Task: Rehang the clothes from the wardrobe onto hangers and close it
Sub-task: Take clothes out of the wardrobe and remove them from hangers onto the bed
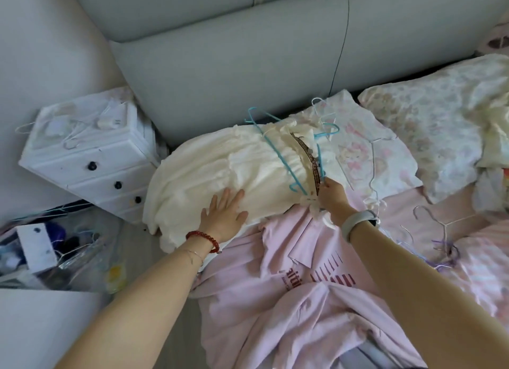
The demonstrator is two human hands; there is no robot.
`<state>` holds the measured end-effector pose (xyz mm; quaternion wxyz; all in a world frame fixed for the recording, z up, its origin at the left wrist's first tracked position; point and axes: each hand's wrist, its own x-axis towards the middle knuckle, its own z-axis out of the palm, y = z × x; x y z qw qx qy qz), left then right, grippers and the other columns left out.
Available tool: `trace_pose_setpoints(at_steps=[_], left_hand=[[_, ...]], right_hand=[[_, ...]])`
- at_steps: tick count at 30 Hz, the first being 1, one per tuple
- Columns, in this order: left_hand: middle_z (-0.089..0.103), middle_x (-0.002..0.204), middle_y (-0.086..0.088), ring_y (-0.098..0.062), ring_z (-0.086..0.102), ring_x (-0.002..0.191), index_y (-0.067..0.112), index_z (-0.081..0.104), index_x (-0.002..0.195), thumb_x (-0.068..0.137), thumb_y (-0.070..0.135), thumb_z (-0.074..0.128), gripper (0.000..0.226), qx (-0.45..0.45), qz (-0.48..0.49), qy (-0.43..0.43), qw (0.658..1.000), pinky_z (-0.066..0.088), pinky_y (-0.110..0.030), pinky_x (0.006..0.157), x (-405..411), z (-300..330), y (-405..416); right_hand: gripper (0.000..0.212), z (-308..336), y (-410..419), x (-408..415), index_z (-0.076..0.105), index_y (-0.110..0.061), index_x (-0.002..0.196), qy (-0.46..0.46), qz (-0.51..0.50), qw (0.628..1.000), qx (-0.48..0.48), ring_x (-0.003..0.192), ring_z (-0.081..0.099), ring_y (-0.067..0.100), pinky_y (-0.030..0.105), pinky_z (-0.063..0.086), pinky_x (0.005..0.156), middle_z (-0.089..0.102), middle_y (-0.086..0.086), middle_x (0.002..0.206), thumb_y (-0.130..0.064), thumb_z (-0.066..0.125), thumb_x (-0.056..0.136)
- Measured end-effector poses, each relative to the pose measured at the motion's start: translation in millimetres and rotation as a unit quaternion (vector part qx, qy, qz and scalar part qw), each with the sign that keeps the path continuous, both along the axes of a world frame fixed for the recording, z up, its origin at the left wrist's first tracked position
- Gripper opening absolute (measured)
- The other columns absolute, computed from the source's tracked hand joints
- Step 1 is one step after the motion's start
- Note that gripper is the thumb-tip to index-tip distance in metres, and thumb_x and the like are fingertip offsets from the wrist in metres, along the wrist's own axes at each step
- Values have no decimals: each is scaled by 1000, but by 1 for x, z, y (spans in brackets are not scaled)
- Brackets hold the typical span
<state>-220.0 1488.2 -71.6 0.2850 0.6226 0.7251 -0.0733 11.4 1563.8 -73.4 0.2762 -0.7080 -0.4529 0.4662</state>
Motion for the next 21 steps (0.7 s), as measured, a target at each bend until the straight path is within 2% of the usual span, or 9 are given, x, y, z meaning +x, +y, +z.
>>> trace_pose_setpoints(at_steps=[2, 4, 5, 6, 7, 9, 11, 13, 21], left_hand=[[-9, 156, 1, -29, -5, 143, 36, 0, 146, 97, 44, 28, 57, 22, -7, -2, 1000, 8, -55, 112, -1, 3, 0], [-3, 157, -1, -29, 0, 142, 34, 4, 146, 97, 42, 29, 56, 54, -18, 16, 998, 12, -54, 112, -4, 10, -2], [0, 157, -3, -29, 3, 142, 33, 6, 146, 97, 42, 30, 56, 74, -19, 33, 997, 13, -54, 112, -5, 16, -4], [3, 157, -4, -29, 5, 142, 33, 8, 146, 96, 42, 31, 56, 99, -15, 53, 994, 13, -53, 112, -7, 22, -8], [5, 156, -5, -29, 7, 142, 32, 10, 146, 95, 42, 33, 56, 126, -6, 71, 989, 12, -53, 112, -9, 28, -12], [6, 156, -6, -29, 7, 142, 29, 13, 146, 95, 41, 35, 57, 181, 17, 97, 979, 8, -52, 112, -10, 42, -27], [8, 156, -6, -27, 7, 142, 27, 15, 146, 95, 39, 36, 57, 229, 33, 112, 966, 6, -50, 112, -9, 54, -48], [11, 156, -5, -26, 8, 143, 27, 16, 147, 95, 38, 37, 57, 254, 40, 121, 959, 6, -50, 112, -6, 64, -76], [17, 154, -4, -24, 12, 142, 26, 17, 146, 95, 38, 37, 56, 236, 76, 92, 964, 9, -50, 112, 20, 84, -216]], right_hand=[[23, -1, 3, -1, 50, -11, 96, -52, 13, 999, 9, 73, 39, 24, 29, 34, 62, 41, 15, 95, -8, 28, 94], [16, 6, 1, 0, 44, -16, 100, -83, 32, 996, 25, 77, 40, 24, 30, 33, 67, 38, 15, 100, -14, 29, 96], [16, 9, -3, 1, 42, -14, 105, -109, 50, 992, 39, 88, 44, 28, 33, 35, 75, 40, 18, 106, -16, 30, 96], [26, 13, -10, 2, 42, -11, 119, -151, 71, 984, 61, 107, 43, 33, 38, 35, 87, 42, 21, 119, -19, 31, 96], [38, 18, -20, 2, 36, -10, 133, -193, 88, 973, 91, 123, 34, 35, 42, 30, 99, 38, 20, 134, -21, 33, 97], [49, 32, -47, -3, 26, -11, 143, -242, 114, 948, 172, 136, 20, 35, 45, 19, 110, 26, 19, 148, -23, 35, 97], [50, 44, -78, -9, 25, -11, 143, -268, 150, 926, 221, 138, 17, 34, 45, 14, 113, 22, 19, 150, -21, 37, 96], [50, 54, -109, -17, 28, -10, 143, -271, 175, 918, 230, 140, 16, 33, 45, 14, 115, 23, 17, 150, -20, 39, 95], [45, 92, -252, -31, 39, -7, 137, -286, 212, 903, 239, 137, 26, 30, 44, 17, 112, 39, 14, 144, -16, 44, 93]])
